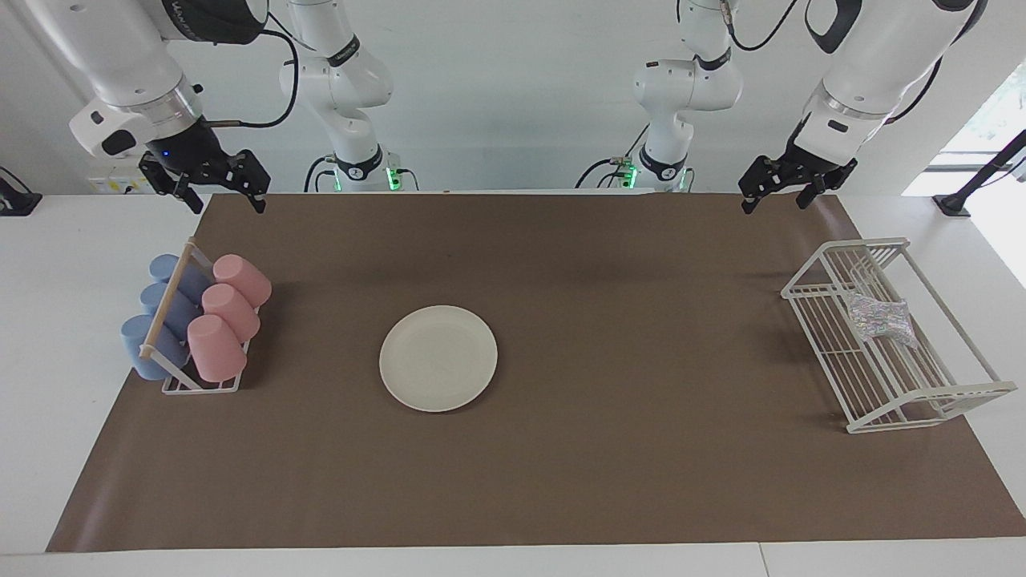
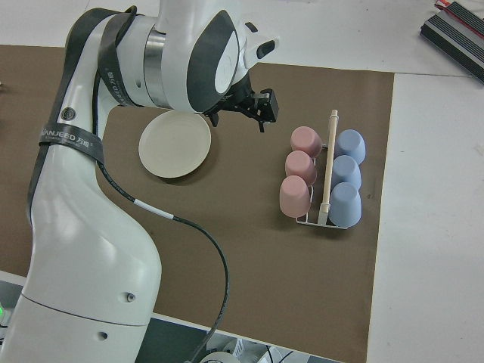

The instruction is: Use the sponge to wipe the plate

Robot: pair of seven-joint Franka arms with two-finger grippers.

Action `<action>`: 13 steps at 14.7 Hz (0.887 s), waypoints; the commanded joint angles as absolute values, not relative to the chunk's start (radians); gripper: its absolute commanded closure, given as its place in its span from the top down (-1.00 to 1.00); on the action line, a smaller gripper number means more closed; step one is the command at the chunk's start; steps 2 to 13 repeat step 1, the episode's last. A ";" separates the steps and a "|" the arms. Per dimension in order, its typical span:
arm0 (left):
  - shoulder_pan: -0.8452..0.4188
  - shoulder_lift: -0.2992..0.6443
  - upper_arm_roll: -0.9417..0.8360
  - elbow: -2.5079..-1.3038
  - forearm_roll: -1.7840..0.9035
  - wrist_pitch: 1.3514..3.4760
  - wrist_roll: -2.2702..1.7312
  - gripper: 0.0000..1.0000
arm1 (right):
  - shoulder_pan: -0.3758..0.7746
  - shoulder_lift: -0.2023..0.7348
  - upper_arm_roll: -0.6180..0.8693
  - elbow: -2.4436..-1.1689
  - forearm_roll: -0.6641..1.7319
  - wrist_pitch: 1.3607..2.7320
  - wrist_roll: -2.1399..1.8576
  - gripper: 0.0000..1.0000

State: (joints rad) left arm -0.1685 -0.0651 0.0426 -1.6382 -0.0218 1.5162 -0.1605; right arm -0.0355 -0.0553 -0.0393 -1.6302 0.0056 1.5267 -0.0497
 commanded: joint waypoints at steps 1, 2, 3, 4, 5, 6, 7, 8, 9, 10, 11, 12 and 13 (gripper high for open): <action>-0.187 -0.054 0.060 -1.617 -0.025 1.508 -0.149 1.00 | -0.040 -0.067 -0.034 -1.638 -0.014 1.529 -0.040 1.00; -0.187 -0.054 0.060 -1.617 -0.025 1.508 -0.149 1.00 | -0.040 -0.067 -0.034 -1.638 -0.014 1.529 -0.040 1.00; -0.187 -0.054 0.060 -1.617 -0.025 1.508 -0.149 1.00 | -0.040 -0.067 -0.034 -1.638 -0.014 1.529 -0.040 1.00; -0.187 -0.054 0.060 -1.617 -0.025 1.508 -0.149 1.00 | -0.040 -0.067 -0.034 -1.638 -0.014 1.529 -0.040 1.00; -0.187 -0.054 0.060 -1.617 -0.025 1.508 -0.149 1.00 | -0.040 -0.067 -0.034 -1.638 -0.014 1.529 -0.040 1.00; -0.187 -0.054 0.060 -1.617 -0.025 1.508 -0.149 1.00 | -0.040 -0.067 -0.034 -1.638 -0.014 1.529 -0.040 1.00; -0.187 -0.054 0.060 -1.617 -0.025 1.508 -0.149 1.00 | -0.040 -0.067 -0.034 -1.638 -0.014 1.529 -0.040 1.00; -0.187 -0.054 0.060 -1.617 -0.025 1.508 -0.149 1.00 | -0.040 -0.067 -0.034 -1.638 -0.014 1.529 -0.040 1.00; -0.187 -0.054 0.060 -1.617 -0.025 1.508 -0.149 1.00 | -0.040 -0.067 -0.034 -1.638 -0.014 1.529 -0.040 1.00; -0.187 -0.054 0.060 -1.617 -0.025 1.508 -0.149 1.00 | -0.040 -0.067 -0.034 -1.638 -0.014 1.529 -0.040 1.00; -0.187 -0.054 0.060 -1.617 -0.025 1.508 -0.149 1.00 | -0.040 -0.067 -0.034 -1.638 -0.014 1.529 -0.040 1.00; -0.187 -0.054 0.060 -1.617 -0.025 1.508 -0.149 1.00 | -0.040 -0.067 -0.034 -1.638 -0.014 1.529 -0.040 1.00; -0.187 -0.054 0.060 -1.617 -0.025 1.508 -0.149 1.00 | -0.040 -0.067 -0.034 -1.638 -0.014 1.529 -0.040 1.00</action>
